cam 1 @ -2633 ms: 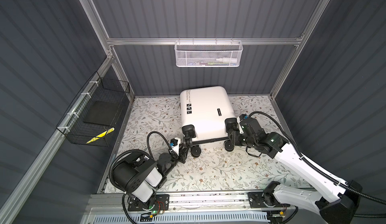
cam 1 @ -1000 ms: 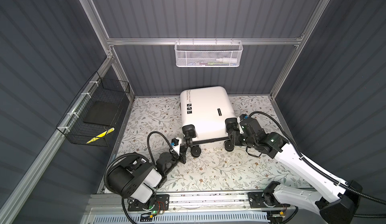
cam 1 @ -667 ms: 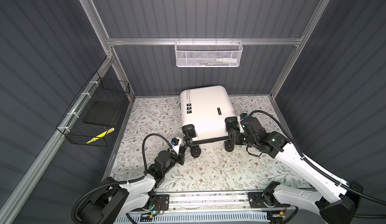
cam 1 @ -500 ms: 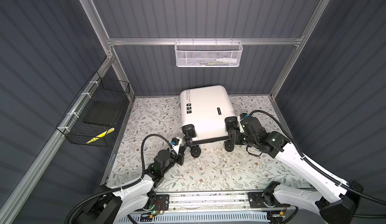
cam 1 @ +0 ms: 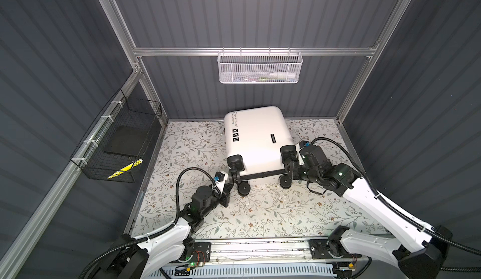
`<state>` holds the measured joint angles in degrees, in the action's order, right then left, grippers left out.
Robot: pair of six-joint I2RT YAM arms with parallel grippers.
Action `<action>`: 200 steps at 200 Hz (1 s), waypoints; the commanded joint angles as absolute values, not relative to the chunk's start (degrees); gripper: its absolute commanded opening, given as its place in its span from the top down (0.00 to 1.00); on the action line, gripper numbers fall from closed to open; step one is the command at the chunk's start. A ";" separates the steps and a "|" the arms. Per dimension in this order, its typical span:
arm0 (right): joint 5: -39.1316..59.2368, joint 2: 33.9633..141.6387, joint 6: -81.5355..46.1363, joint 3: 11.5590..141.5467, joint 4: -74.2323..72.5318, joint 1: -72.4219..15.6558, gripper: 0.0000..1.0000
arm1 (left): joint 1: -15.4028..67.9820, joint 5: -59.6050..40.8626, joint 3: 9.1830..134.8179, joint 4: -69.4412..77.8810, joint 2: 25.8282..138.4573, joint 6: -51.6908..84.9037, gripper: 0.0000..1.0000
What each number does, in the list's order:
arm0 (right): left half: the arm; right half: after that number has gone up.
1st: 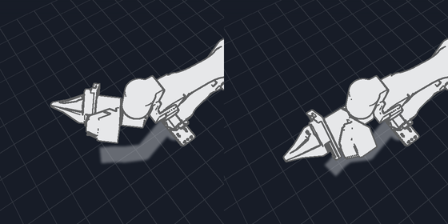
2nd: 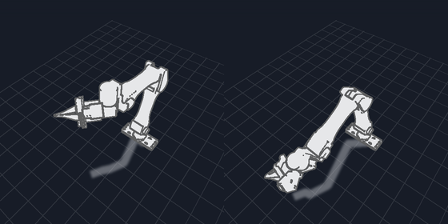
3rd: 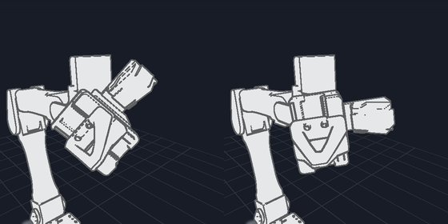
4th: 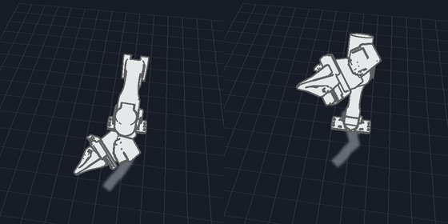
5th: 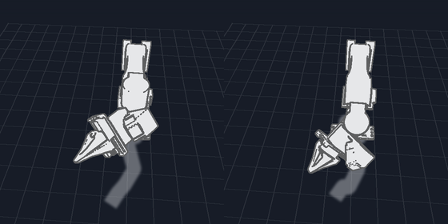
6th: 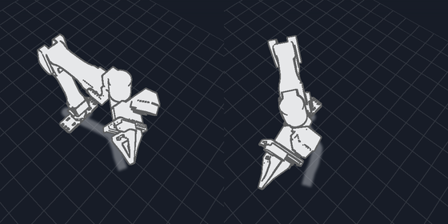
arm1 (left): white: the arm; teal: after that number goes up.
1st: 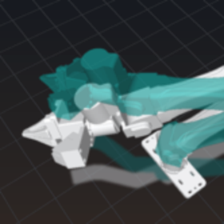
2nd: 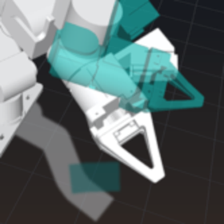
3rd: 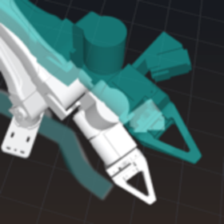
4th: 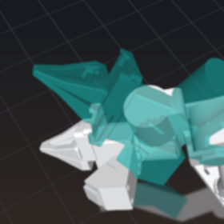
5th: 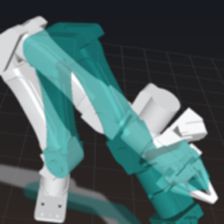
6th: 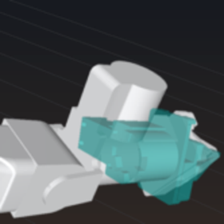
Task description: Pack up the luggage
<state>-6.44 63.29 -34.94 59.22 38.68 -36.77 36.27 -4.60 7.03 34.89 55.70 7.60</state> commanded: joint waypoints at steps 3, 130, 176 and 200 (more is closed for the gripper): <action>-6.82 63.30 -36.18 58.48 34.08 -36.56 1.00 | 36.50 -9.76 7.54 36.14 55.18 5.45 1.00; -5.56 65.51 -38.23 57.25 32.58 -36.55 1.00 | 43.06 -9.48 8.14 41.31 55.21 -1.17 1.00; -4.93 65.49 -38.56 57.73 32.52 -36.65 1.00 | 46.41 -7.64 10.93 38.38 55.62 -4.58 1.00; -4.37 65.54 -38.77 57.74 32.21 -37.01 1.00 | 47.36 -7.38 12.38 37.49 56.80 -5.69 1.00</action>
<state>-6.61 65.52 -37.12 56.55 37.71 -36.12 44.27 -0.01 8.95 36.10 56.29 -2.20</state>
